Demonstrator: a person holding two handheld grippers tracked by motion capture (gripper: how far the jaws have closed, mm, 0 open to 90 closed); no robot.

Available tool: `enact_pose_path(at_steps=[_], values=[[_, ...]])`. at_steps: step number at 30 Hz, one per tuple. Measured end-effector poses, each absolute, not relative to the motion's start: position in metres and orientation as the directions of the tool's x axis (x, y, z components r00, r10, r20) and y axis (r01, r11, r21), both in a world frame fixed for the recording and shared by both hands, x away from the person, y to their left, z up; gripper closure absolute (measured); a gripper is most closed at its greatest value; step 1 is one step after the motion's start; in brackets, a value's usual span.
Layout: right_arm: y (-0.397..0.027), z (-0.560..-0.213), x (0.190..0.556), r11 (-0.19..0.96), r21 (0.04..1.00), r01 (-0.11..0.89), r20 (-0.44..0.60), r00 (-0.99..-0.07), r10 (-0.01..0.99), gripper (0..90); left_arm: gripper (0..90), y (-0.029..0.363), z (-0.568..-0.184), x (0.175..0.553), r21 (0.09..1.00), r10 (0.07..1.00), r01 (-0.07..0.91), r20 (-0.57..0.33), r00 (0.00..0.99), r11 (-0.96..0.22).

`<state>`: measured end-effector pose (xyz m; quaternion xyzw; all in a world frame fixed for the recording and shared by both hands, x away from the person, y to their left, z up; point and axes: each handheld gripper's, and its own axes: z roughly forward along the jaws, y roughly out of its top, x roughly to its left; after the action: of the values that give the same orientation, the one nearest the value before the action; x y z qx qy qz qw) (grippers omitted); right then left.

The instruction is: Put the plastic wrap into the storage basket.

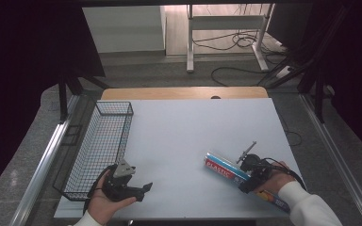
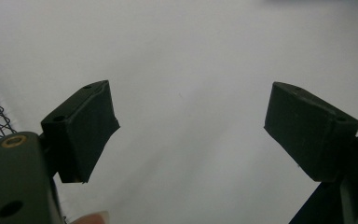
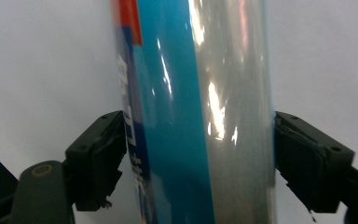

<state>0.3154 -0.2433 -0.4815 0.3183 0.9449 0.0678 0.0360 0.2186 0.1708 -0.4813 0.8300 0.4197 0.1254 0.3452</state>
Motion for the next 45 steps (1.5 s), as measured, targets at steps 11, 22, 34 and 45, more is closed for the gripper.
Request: enact_pose_path(at_steps=[11,22,34,45], values=[[-0.249,-0.481,0.315,0.787,0.144,0.6,-0.016,-0.794,0.608,25.0,16.2,0.171,-0.481,0.219,0.678,0.782,0.609,-0.079,0.618,-0.412],[-0.243,-0.484,0.32,0.805,0.098,0.585,0.009,-0.81,0.587,30.3,16.3,0.172,-0.482,0.219,0.678,0.786,0.611,-0.079,0.614,-0.409],[-0.24,-0.482,0.323,0.802,0.08,0.591,0.014,-0.806,0.592,31.5,16.3,0.173,-0.482,0.22,0.679,0.788,0.611,-0.078,0.61,-0.406],[-0.245,-0.462,0.337,0.716,0.165,0.678,0.108,-0.734,0.67,31.9,16.3,0.174,-0.482,0.221,0.677,0.788,0.612,-0.077,0.611,-0.409]])
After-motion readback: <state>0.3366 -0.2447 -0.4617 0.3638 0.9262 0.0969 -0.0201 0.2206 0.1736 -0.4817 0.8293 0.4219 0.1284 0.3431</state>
